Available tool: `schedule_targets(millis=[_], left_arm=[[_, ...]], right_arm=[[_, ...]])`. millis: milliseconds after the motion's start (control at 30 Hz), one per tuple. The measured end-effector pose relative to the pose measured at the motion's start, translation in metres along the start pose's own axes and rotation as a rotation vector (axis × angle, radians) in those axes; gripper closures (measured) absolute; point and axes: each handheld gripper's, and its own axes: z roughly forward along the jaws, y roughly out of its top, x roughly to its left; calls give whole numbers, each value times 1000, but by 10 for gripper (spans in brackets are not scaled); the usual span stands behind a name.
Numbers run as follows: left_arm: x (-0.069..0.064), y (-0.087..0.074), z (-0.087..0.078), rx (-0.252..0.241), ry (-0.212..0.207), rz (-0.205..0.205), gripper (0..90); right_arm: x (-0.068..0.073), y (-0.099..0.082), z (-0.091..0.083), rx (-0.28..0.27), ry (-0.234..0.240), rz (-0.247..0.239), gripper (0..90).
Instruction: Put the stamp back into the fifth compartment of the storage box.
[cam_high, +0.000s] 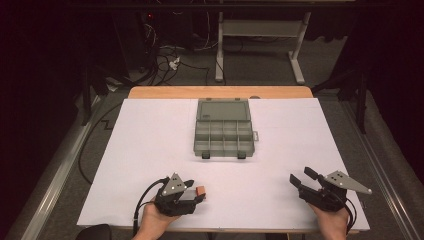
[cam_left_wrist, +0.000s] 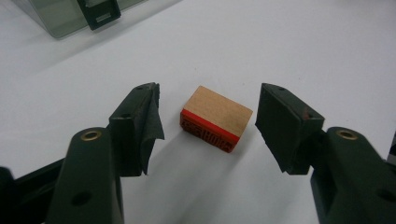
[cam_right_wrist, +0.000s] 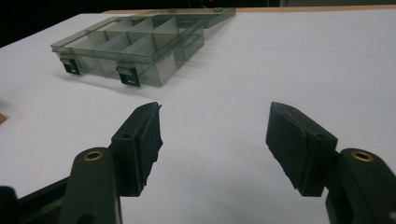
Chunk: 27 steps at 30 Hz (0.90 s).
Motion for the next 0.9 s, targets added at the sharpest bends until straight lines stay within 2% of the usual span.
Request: schedule_targets(millis=[367, 600, 900], left_arm=[[-2, 3, 8, 47, -3, -14, 400], [-2, 3, 9, 57, -2, -20, 403], [-8, 8, 14, 73, 1, 6, 412]], right_arm=[[0, 0, 0, -2, 2, -3, 360], [0, 0, 0, 2, 2, -1, 360], [0, 0, 0, 3, 2, 0, 360]])
